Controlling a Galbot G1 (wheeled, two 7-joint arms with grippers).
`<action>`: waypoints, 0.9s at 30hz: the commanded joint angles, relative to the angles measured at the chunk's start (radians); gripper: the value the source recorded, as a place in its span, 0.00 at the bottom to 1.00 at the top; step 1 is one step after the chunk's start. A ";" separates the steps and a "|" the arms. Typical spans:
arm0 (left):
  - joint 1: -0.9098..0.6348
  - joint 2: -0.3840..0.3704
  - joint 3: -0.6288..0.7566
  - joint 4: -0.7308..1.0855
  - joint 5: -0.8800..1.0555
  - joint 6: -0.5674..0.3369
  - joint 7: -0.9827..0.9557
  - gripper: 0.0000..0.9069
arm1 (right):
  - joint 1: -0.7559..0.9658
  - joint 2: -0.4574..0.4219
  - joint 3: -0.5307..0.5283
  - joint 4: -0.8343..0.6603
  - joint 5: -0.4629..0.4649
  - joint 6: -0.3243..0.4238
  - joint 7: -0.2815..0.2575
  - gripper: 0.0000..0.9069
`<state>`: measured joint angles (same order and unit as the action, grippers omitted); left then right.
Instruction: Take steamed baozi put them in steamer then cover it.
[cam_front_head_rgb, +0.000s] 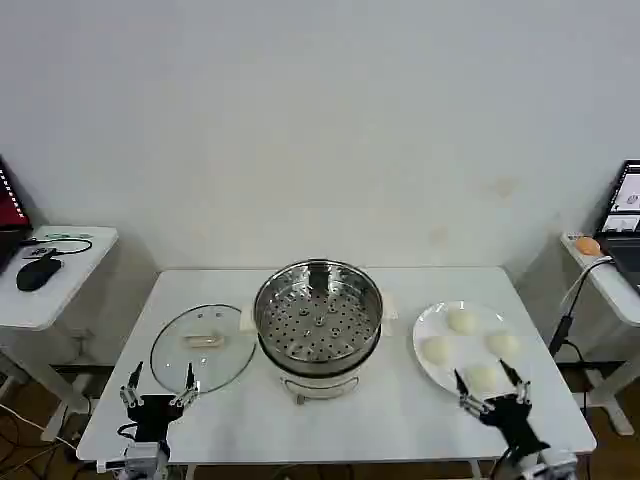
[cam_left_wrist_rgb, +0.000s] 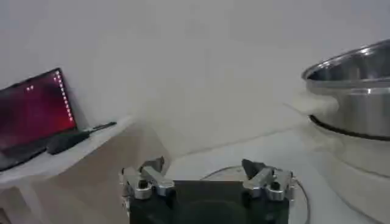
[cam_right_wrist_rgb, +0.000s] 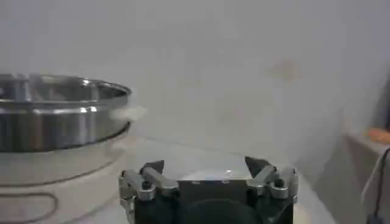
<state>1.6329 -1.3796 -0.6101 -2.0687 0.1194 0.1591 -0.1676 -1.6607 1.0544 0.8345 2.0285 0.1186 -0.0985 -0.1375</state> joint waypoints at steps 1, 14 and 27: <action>-0.003 0.009 0.017 -0.011 0.060 0.069 0.079 1.00 | 0.048 -0.124 0.085 -0.031 -0.107 -0.058 -0.011 1.00; -0.031 0.002 0.054 0.018 0.179 0.015 0.129 1.00 | 0.525 -0.579 -0.171 -0.360 -0.490 -0.095 -0.529 1.00; -0.043 -0.006 0.051 0.032 0.194 0.002 0.127 1.00 | 1.414 -0.536 -1.005 -0.854 -0.528 0.110 -0.770 1.00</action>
<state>1.5914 -1.3879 -0.5568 -2.0432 0.2924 0.1646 -0.0518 -0.5613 0.5811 0.0701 1.3501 -0.3328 -0.0355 -0.8271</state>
